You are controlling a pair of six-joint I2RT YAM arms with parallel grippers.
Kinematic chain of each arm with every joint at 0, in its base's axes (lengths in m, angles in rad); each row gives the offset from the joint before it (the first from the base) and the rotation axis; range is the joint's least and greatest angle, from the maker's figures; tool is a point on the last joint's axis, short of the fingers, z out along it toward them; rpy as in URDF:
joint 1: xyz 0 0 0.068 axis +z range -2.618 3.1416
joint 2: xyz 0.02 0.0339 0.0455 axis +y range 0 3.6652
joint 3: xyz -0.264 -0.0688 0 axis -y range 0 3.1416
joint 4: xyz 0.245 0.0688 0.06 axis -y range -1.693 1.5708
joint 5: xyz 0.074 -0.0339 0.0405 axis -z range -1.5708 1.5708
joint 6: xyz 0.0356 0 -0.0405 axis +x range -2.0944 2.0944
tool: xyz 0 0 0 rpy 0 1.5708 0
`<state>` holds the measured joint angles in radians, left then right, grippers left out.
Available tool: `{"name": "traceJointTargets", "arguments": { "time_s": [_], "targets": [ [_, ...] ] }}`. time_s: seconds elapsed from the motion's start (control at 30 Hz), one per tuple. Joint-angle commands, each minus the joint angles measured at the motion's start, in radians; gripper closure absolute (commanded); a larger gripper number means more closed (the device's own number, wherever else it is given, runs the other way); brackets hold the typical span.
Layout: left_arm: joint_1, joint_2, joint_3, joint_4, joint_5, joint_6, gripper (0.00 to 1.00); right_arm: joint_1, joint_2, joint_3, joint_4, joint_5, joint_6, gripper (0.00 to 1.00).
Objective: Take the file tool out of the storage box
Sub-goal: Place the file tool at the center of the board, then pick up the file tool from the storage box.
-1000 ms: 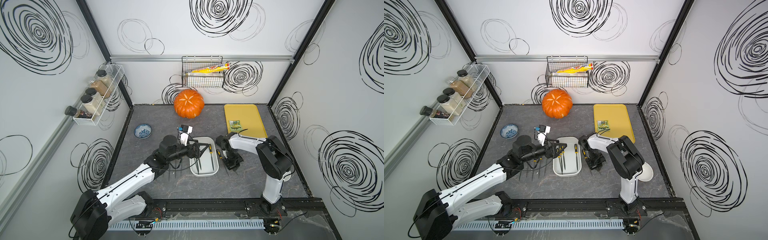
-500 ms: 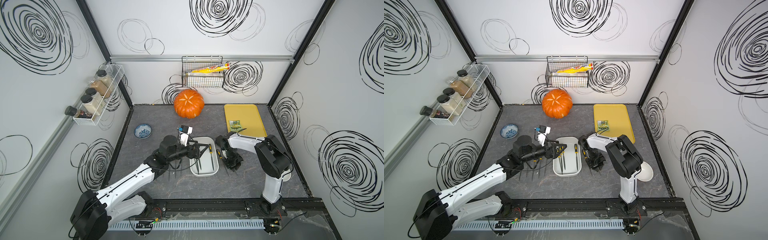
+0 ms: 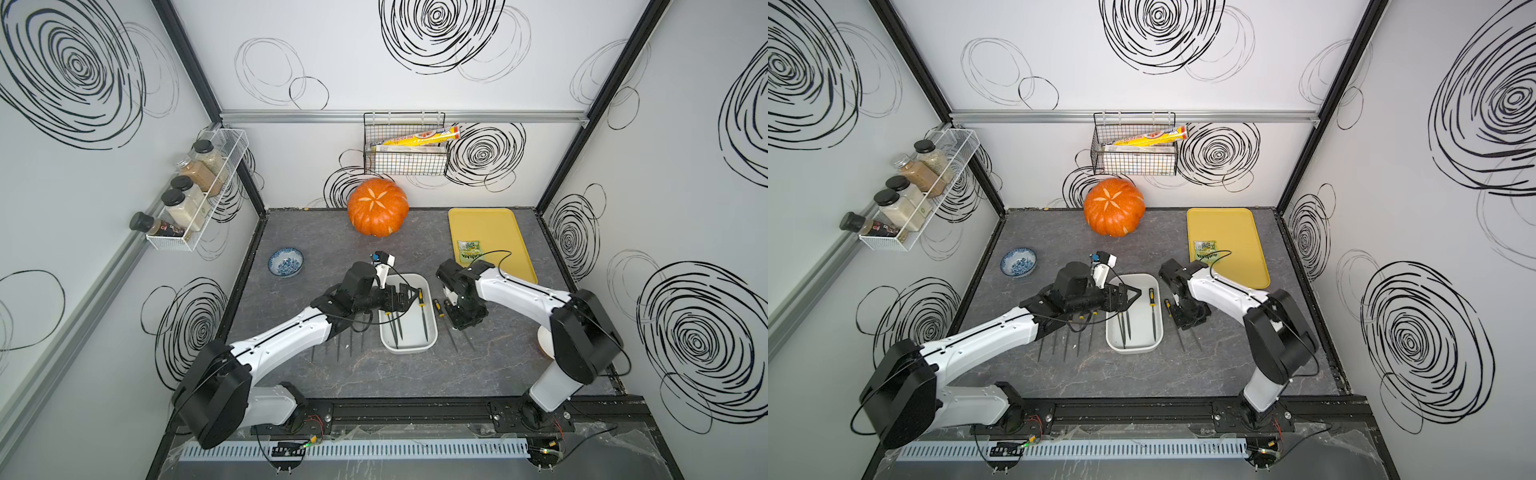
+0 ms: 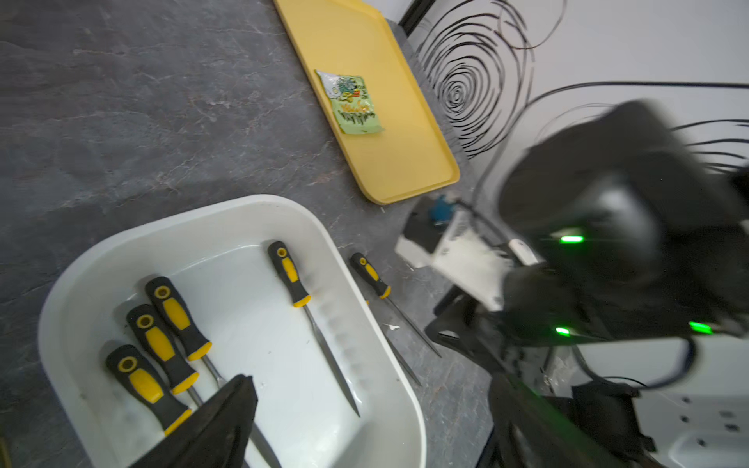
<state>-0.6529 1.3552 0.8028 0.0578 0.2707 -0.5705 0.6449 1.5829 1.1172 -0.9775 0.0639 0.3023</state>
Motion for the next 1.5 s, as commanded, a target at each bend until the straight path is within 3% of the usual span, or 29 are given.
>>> {"name": "traceJointTargets", "arguments": {
  "time_s": [0.0, 0.07, 0.17, 0.23, 0.37, 0.53, 0.8, 1.0, 1.07, 1.27, 1.3, 1.37, 1.47],
  "targets": [
    [-0.054, 0.1, 0.099, -0.123, -0.166, 0.052, 0.1, 0.006, -0.156, -0.028, 0.067, 0.006, 0.04, 0.69],
    [-0.084, 0.186, 0.159, -0.169, -0.195, 0.055, 0.14, 0.006, -0.247, -0.073, 0.144, 0.007, 0.05, 0.69],
    [-0.111, 0.309, 0.248, -0.231, -0.202, 0.064, 0.31, 0.005, -0.387, -0.207, 0.359, -0.031, 0.067, 0.7],
    [-0.112, 0.367, 0.286, -0.252, -0.203, 0.057, 0.32, 0.004, -0.455, -0.299, 0.501, -0.046, 0.06, 0.74],
    [-0.108, 0.446, 0.335, -0.278, -0.214, 0.059, 0.33, 0.002, -0.533, -0.377, 0.632, 0.028, 0.047, 0.74],
    [-0.11, 0.571, 0.421, -0.329, -0.227, 0.067, 0.42, 0.001, -0.656, -0.478, 0.747, 0.055, 0.036, 0.73],
    [-0.108, 0.647, 0.476, -0.359, -0.271, 0.077, 0.42, 0.001, -0.716, -0.54, 0.81, -0.005, 0.04, 0.71],
    [-0.13, 0.709, 0.56, -0.478, -0.39, 0.074, 0.47, 0.001, -0.708, -0.554, 0.818, -0.022, 0.04, 0.72],
    [-0.133, 0.722, 0.575, -0.502, -0.396, 0.074, 0.52, 0.0, -0.721, -0.562, 0.824, -0.021, 0.041, 0.71],
    [-0.13, 0.747, 0.592, -0.531, -0.433, 0.075, 0.54, 0.001, -0.764, -0.581, 0.835, -0.012, 0.044, 0.71],
    [-0.125, 0.753, 0.586, -0.518, -0.404, 0.078, 0.57, 0.001, -0.77, -0.585, 0.836, -0.009, 0.046, 0.71],
    [-0.127, 0.771, 0.589, -0.521, -0.415, 0.078, 0.75, 0.001, -0.777, -0.591, 0.839, -0.005, 0.046, 0.71],
    [-0.133, 0.791, 0.599, -0.541, -0.442, 0.072, 0.77, 0.0, -0.775, -0.596, 0.845, -0.013, 0.047, 0.71]
  ]
}}
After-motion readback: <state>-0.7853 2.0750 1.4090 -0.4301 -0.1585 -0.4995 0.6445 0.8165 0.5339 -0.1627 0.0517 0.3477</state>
